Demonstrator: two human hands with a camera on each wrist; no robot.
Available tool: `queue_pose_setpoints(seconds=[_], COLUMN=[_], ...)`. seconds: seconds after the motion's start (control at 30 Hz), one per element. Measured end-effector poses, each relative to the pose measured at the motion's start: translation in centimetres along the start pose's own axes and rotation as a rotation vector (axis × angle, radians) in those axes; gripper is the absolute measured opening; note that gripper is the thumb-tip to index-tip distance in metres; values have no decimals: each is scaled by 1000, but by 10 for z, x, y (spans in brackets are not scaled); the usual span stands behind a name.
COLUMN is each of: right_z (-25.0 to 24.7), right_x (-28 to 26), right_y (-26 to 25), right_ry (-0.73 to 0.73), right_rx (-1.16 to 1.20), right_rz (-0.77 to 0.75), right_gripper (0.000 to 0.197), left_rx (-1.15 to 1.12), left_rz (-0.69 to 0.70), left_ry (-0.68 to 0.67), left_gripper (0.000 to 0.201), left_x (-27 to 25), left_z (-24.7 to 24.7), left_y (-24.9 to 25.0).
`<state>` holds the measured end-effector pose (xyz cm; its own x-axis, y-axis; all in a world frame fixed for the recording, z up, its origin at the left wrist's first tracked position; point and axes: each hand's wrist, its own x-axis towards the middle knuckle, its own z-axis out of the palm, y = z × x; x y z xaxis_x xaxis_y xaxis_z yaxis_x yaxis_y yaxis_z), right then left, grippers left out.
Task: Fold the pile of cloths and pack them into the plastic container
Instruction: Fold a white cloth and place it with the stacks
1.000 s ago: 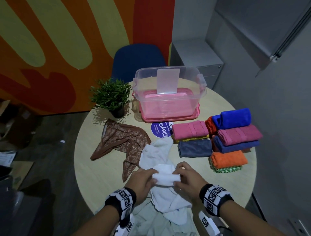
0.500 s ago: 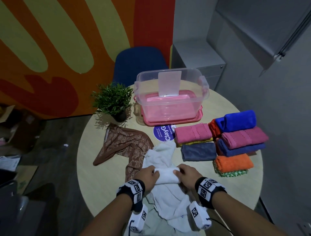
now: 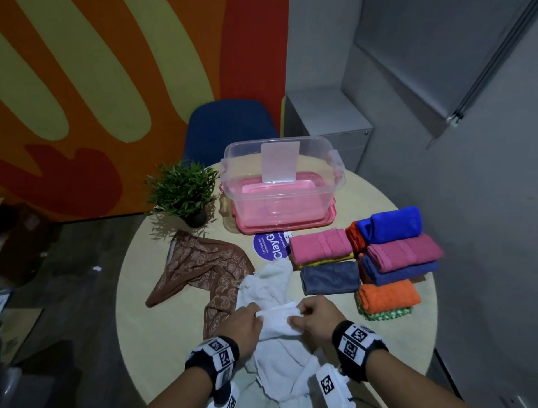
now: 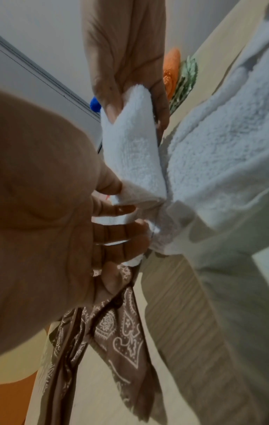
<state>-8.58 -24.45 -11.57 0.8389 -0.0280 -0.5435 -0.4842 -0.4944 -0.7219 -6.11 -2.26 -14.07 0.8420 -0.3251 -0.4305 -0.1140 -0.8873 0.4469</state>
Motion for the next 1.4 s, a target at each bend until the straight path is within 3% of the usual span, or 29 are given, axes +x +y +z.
queue_pose_setpoints(seconds=[0.1,0.2,0.3,0.37,0.67,0.77,0.87,1.17,1.33,1.4], right_z=[-3,-17,-42,-61,-146,-172,-191,-210,-210,-211], right_x=[-5,-12,-18,-22,-33,-30,-25,-17,-15,-12], right_y=[0,1,3,8,75,96,111,133,133,136], right_ry=[1,5,-13,-14,150,290,368,202,220,198], right_rx=[70,195,295,350,385,410,400,412,420,359], right_rz=[-44,-111,-213,-249,-118,-100,-78,39,90,102], right_gripper=[14,15,39,34,11,4,5,23,21,21], left_rx=[13,-216,-511,-545,-621,-569,-481,-429,-430,-425], left_rz=[28,155,197,218,265,292,221,43,-30,-57], left_ry=[66,187,-10,-130,-207,-91,12,35,139,164], left_gripper=[26,31,37,36,28,27,25,30,12,13], left_x=[-3,-7,-12,-7,33,53,73,89,85,85], left_z=[-6,-24,-45,-47,-9,13,34,70,82,85], left_y=[6,25,53,69,172,206,232,257,257,257])
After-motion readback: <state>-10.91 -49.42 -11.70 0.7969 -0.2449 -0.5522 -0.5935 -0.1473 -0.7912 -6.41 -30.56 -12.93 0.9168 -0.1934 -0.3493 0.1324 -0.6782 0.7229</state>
